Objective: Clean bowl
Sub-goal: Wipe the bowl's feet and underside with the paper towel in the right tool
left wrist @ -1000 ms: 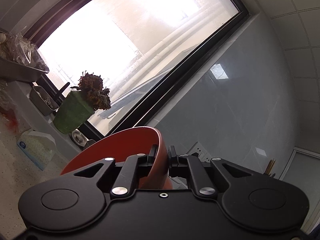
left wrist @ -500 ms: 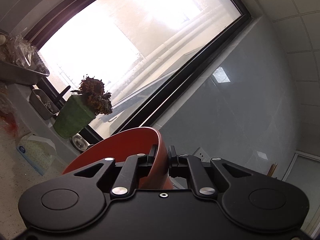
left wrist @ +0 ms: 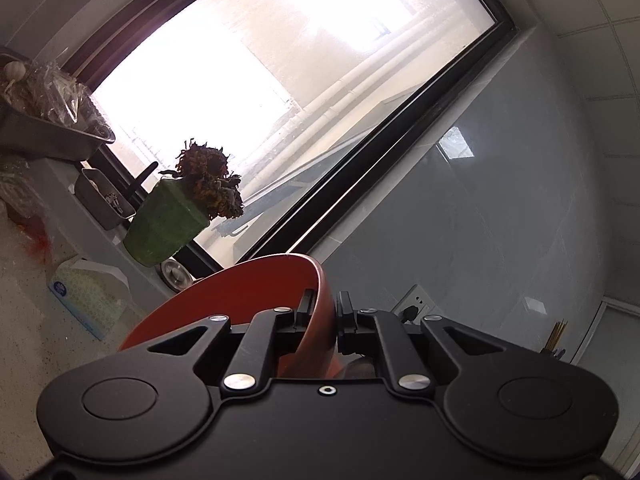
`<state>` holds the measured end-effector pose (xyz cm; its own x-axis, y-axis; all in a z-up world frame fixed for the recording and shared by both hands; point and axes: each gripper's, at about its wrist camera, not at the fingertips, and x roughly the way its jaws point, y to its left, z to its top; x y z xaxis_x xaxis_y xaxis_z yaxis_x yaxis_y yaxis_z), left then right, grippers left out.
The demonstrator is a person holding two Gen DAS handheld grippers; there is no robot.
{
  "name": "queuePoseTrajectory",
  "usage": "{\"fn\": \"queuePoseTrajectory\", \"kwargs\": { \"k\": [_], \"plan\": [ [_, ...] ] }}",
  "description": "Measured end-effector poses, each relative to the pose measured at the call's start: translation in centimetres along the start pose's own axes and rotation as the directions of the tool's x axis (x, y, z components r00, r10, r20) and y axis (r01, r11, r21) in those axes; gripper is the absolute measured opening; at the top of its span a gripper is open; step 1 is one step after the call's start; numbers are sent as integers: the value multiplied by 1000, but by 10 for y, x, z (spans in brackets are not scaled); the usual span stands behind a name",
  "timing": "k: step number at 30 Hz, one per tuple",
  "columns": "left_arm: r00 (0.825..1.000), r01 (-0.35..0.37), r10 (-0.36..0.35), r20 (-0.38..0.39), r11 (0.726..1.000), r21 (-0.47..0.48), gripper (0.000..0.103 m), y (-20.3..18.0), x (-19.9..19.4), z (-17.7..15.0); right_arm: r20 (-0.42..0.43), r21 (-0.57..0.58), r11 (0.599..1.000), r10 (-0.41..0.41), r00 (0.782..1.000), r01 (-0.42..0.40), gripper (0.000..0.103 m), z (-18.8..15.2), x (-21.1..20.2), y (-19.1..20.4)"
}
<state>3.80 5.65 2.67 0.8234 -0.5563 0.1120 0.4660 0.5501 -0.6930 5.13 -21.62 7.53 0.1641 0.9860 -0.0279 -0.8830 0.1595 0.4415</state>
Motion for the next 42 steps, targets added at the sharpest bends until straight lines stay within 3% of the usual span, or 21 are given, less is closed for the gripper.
{"fn": "queuePoseTrajectory", "kwargs": {
  "k": [8,16,26,34,38,42],
  "plan": [
    [1000,28,-28,5,999,21,10,-16,-6,1,66,25,988,-156,986,154,2,12,-6,-42],
    [998,63,-64,24,998,31,10,-28,-9,8,-3,96,963,-254,967,253,2,-13,7,-76],
    [996,74,-75,44,997,19,10,-27,-8,13,-123,127,958,-243,962,258,2,-57,26,-77],
    [999,43,-44,12,997,58,10,-25,1,9,-221,71,988,-120,968,139,2,-83,55,-36],
    [1000,1,-1,-9,998,69,10,-15,1,6,-229,42,996,-61,972,73,2,-81,51,-17],
    [999,-27,29,-16,996,89,10,-10,-1,6,-187,24,998,-54,981,60,2,-67,28,-9]
  ]
}}
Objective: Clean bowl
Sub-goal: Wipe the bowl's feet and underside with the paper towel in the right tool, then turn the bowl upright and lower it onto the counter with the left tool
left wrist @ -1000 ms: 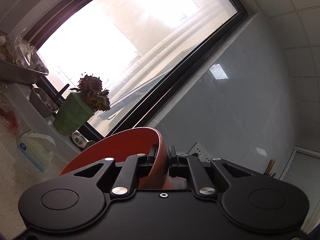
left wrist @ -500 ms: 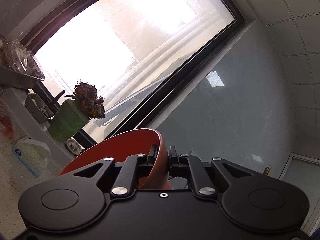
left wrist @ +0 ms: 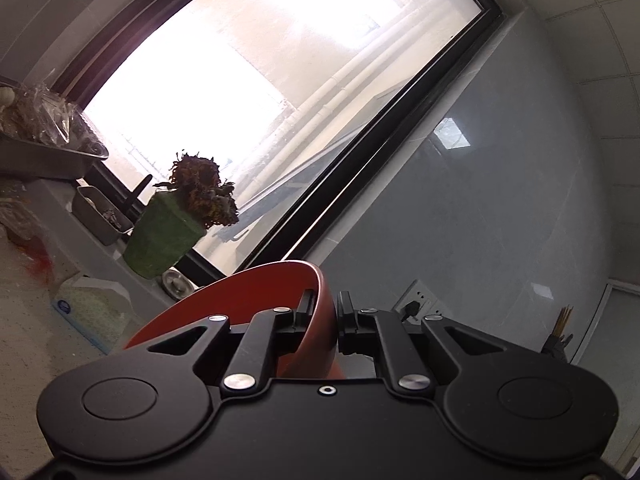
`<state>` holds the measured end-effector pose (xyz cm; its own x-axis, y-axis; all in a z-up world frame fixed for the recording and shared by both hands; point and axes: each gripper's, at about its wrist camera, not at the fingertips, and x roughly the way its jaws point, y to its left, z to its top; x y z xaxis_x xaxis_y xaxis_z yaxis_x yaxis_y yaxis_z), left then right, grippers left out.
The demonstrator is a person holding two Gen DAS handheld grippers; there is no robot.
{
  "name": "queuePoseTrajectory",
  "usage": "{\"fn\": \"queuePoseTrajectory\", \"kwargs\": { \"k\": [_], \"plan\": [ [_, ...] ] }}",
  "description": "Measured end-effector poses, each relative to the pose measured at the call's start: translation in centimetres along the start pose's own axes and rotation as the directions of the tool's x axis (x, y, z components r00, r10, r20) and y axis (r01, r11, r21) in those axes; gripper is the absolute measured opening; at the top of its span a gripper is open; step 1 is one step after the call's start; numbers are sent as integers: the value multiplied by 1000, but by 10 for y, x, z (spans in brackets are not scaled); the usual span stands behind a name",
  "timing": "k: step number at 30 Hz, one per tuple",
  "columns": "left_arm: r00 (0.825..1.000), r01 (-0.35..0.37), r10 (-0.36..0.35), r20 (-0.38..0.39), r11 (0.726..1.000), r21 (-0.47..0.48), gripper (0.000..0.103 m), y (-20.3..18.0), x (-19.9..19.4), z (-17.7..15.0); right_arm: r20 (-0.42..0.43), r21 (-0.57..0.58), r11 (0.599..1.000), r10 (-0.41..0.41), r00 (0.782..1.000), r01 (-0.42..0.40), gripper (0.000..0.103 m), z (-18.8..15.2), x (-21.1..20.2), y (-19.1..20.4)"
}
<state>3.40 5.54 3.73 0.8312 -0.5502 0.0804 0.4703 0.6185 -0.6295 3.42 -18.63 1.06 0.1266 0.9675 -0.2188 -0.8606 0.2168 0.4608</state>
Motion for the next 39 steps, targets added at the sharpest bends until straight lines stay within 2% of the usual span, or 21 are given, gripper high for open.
{"fn": "queuePoseTrajectory", "kwargs": {
  "k": [5,8,11,14,16,18,20,21,22,25,26,27,29,32,33,35,37,38,39],
  "plan": [
    [999,-20,20,-25,1000,0,10,5,4,-1,86,-37,999,0,996,3,2,23,-37,5],
    [999,-19,19,-42,1000,0,10,6,9,-4,153,-50,998,-24,988,32,2,39,-55,2],
    [998,-8,7,-55,1000,-11,10,6,13,-9,200,-37,994,-92,975,102,2,53,-59,-11],
    [998,4,-5,-61,1000,-25,10,5,14,-13,222,27,982,-186,957,185,2,52,-56,-33],
    [998,1,-1,-70,1000,0,10,3,14,-15,217,83,966,-259,941,246,2,46,-49,-52],
    [995,-18,25,-97,998,65,9,0,16,-17,181,92,943,-331,926,319,2,37,-42,-65],
    [989,-45,67,-134,985,164,7,-1,21,-20,91,71,895,-446,891,441,2,26,-28,-80],
    [985,-56,88,-150,977,206,7,0,24,-23,64,53,878,-478,876,476,2,21,-24,-83],
    [980,-66,107,-166,969,238,6,5,28,-28,22,25,852,-524,852,523,2,12,-17,-88],
    [942,-152,222,-252,951,269,1,36,51,-62,-70,-27,797,-604,794,604,2,-18,-2,-102],
    [914,-201,287,-286,934,295,0,48,61,-79,-78,-37,770,-638,766,637,4,-28,2,-105],
    [891,-235,333,-308,920,314,0,56,69,-92,-84,-37,729,-683,725,683,4,-40,6,-110],
    [861,-279,390,-326,899,339,0,61,77,-112,-124,3,696,-712,691,718,4,-60,10,-123],
    [841,-282,424,-337,874,396,0,56,83,-125,-115,53,656,-745,657,753,4,-80,9,-128],
    [831,-277,438,-344,861,427,0,54,84,-130,-116,69,658,-741,662,749,4,-84,10,-127],
    [825,-288,457,-332,846,448,0,53,84,-134,-115,72,669,-731,673,739,4,-86,13,-121],
    [817,-315,482,-316,833,455,0,53,85,-134,-112,54,671,-732,672,740,4,-86,21,-115],
    [811,-330,504,-299,814,478,0,52,85,-136,-108,40,661,-742,661,749,4,-87,26,-114],
    [805,-343,523,-280,795,500,0,51,84,-138,-102,21,641,-762,640,767,4,-86,27,-112]
  ]
}}
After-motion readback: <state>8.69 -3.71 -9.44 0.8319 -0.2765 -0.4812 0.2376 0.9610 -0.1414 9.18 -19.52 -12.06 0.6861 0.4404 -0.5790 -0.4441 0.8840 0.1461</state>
